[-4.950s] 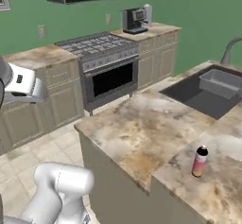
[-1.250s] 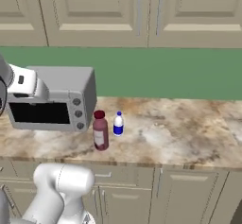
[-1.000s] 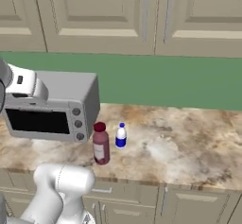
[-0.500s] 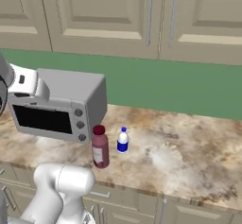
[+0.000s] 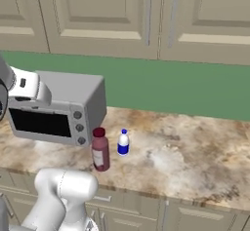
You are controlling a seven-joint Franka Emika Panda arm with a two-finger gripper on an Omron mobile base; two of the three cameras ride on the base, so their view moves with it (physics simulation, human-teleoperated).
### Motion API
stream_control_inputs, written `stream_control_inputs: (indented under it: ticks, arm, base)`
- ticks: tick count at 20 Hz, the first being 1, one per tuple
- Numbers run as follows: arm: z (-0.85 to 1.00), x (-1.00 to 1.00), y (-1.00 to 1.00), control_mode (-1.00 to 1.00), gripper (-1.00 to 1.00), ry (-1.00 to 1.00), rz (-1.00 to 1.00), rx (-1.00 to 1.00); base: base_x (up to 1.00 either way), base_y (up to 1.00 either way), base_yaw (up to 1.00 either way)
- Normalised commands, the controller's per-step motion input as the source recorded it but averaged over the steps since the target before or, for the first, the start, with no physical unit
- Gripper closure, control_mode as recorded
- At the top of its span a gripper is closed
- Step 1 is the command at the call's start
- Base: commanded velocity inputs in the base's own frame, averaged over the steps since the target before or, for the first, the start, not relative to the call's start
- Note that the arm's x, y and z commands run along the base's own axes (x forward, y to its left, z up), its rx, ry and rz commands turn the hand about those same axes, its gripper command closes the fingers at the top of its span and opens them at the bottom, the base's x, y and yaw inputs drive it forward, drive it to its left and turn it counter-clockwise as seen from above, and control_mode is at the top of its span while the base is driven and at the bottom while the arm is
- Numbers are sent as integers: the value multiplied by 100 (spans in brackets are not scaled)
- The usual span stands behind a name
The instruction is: Move the drinks to the dining counter.
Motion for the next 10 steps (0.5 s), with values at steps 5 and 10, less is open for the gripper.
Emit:
stream_control_inputs:
  ticks: [5,10]
  arm:
    - [0,0,0,100,-100,0,0,0]
    - [0,0,0,100,-100,0,0,0]
  base:
    - [1,-94,-16]
    - [17,-89,-19]
